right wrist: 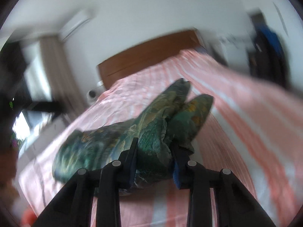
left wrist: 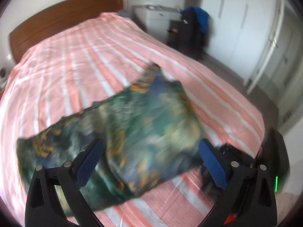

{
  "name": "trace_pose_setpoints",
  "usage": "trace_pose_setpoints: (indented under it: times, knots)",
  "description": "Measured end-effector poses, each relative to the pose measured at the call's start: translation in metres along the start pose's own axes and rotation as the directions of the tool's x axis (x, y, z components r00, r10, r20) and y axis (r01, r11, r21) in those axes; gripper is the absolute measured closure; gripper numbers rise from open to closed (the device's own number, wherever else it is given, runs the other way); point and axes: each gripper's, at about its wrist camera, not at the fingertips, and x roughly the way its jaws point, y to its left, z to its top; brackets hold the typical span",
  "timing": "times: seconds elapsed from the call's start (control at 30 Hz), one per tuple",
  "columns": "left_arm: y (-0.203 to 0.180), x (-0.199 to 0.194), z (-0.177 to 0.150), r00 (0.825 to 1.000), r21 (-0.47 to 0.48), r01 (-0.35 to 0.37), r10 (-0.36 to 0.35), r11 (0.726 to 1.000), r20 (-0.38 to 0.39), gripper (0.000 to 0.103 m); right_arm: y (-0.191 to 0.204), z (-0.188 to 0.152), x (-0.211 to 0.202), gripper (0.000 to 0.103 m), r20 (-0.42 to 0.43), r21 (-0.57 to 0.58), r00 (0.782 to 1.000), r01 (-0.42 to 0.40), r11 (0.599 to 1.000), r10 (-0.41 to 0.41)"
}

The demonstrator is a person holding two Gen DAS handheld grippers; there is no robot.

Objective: Fold large clothes

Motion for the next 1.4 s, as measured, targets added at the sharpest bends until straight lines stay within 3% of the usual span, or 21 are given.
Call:
trace_pose_setpoints:
  times: [0.17,0.3,0.37,0.47,0.5,0.57,0.6,0.63,0.73,0.87,1.0,1.1,1.2,1.3,1.4]
  knots:
    - [-0.01,0.02,0.013,0.992,0.108,-0.093,0.102,0.99,-0.078,0.002,0.079,-0.003,-0.007,0.073,0.027,-0.279,0.999,-0.036,0.96,0.046]
    - [-0.009,0.026,0.01,0.975,0.106,-0.178,0.19,0.978,-0.115,0.007,0.132,-0.023,-0.008,0.075,0.035,-0.477,0.997,-0.044,0.878,0.069]
    - [-0.005,0.03,0.007,0.956,0.1,-0.253,0.265,0.962,-0.126,0.076,0.147,-0.031,-0.009,0.075,0.041,-0.516,0.996,-0.047,0.856,0.079]
    - [0.025,0.022,0.007,0.973,-0.019,-0.205,0.202,0.979,-0.114,0.083,0.144,-0.029,-0.004,0.075,0.022,-0.463,0.996,-0.071,0.884,0.092]
    - [0.035,0.018,0.007,0.975,-0.05,-0.199,0.193,0.979,-0.107,0.083,0.142,-0.028,-0.003,0.069,0.021,-0.449,0.996,-0.071,0.891,0.09]
    - [0.067,0.002,0.008,0.982,-0.118,-0.178,0.169,0.977,-0.083,0.083,0.133,-0.025,-0.012,0.043,0.021,-0.415,0.994,-0.092,0.905,0.11]
    - [0.082,-0.005,0.008,0.985,-0.141,-0.166,0.157,0.976,-0.073,0.083,0.127,-0.025,-0.02,0.013,0.011,-0.385,0.99,-0.126,0.914,0.141]
    - [0.099,-0.012,0.007,0.986,-0.164,-0.162,0.154,0.973,-0.06,0.083,0.119,-0.026,-0.029,0.003,0.017,-0.351,0.984,-0.16,0.923,0.177]
    - [0.16,-0.035,-0.008,0.983,-0.239,-0.181,0.177,0.954,-0.036,0.083,0.101,-0.037,-0.041,0.003,0.015,-0.298,0.977,-0.198,0.934,0.212]
    - [0.227,-0.053,-0.044,0.973,-0.34,-0.228,0.228,0.912,-0.043,0.082,0.071,-0.071,-0.022,0.003,-0.083,-0.28,0.987,-0.158,0.947,0.141]
    - [0.292,-0.055,-0.101,0.958,-0.474,-0.278,0.275,0.836,-0.077,0.082,0.043,-0.099,-0.002,0.003,-0.181,-0.221,0.978,-0.145,0.965,0.106]
    - [0.33,-0.042,-0.146,0.949,-0.552,-0.309,0.294,0.775,-0.117,0.081,0.035,-0.11,0.002,0.003,-0.209,-0.212,0.972,-0.152,0.965,0.107]
    - [0.35,-0.024,-0.181,0.956,-0.609,-0.284,0.266,0.741,-0.123,0.078,0.036,-0.114,0.01,0.003,-0.213,-0.224,0.971,-0.157,0.962,0.109]
    - [0.358,-0.008,-0.201,0.965,-0.635,-0.248,0.248,0.732,-0.091,0.074,0.045,-0.128,0.002,0.003,-0.25,-0.242,0.963,-0.167,0.956,0.104]
    - [0.367,-0.012,-0.217,0.975,-0.683,-0.183,0.221,0.707,-0.033,0.057,0.056,-0.128,0.0,0.003,-0.278,-0.252,0.955,-0.178,0.951,0.105]
